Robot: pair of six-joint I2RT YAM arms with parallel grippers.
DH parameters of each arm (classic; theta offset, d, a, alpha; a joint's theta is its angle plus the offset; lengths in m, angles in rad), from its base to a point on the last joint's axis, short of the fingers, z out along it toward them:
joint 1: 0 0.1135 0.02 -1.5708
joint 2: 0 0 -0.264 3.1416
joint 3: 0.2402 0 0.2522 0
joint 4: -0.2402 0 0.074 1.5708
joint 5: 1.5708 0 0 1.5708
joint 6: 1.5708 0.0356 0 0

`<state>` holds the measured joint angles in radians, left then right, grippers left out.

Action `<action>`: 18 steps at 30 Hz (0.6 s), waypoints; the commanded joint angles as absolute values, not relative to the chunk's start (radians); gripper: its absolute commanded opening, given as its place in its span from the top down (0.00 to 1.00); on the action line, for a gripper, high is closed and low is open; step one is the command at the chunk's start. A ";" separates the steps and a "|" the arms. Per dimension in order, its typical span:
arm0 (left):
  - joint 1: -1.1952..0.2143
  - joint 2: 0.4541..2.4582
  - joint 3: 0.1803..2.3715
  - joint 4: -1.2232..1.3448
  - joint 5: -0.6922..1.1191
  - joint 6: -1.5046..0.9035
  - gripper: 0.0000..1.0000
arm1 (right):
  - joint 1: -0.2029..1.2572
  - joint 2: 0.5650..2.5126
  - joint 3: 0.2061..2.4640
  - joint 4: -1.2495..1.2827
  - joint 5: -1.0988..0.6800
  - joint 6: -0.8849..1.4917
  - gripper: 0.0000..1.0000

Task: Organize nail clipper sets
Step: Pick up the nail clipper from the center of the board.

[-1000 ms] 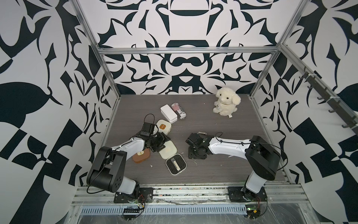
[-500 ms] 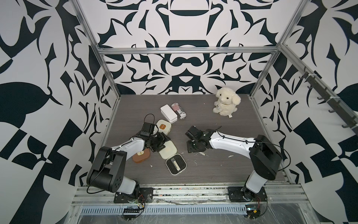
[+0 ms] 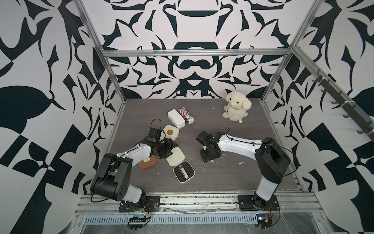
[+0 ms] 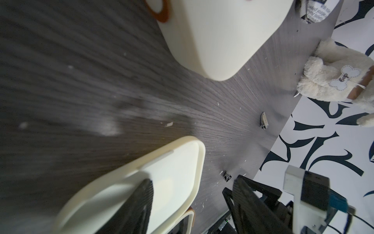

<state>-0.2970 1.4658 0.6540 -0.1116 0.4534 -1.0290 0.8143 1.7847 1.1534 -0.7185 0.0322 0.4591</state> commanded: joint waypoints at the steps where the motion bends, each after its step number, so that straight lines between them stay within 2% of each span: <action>1: -0.298 1.466 0.637 -0.126 0.450 -1.026 0.33 | 0.819 1.774 1.183 -0.761 0.060 0.414 0.43; 9: -0.298 1.466 0.637 -0.126 0.451 -1.026 0.33 | 0.818 1.818 1.193 -0.767 0.085 0.420 0.46; 18: -0.298 1.462 0.635 -0.129 0.453 -1.025 0.33 | 0.803 1.864 1.232 -0.785 0.107 0.441 0.56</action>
<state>-0.2970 1.4658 0.6540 -0.1116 0.4534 -1.0290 0.8104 1.8610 1.1984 -0.7509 0.0761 0.4320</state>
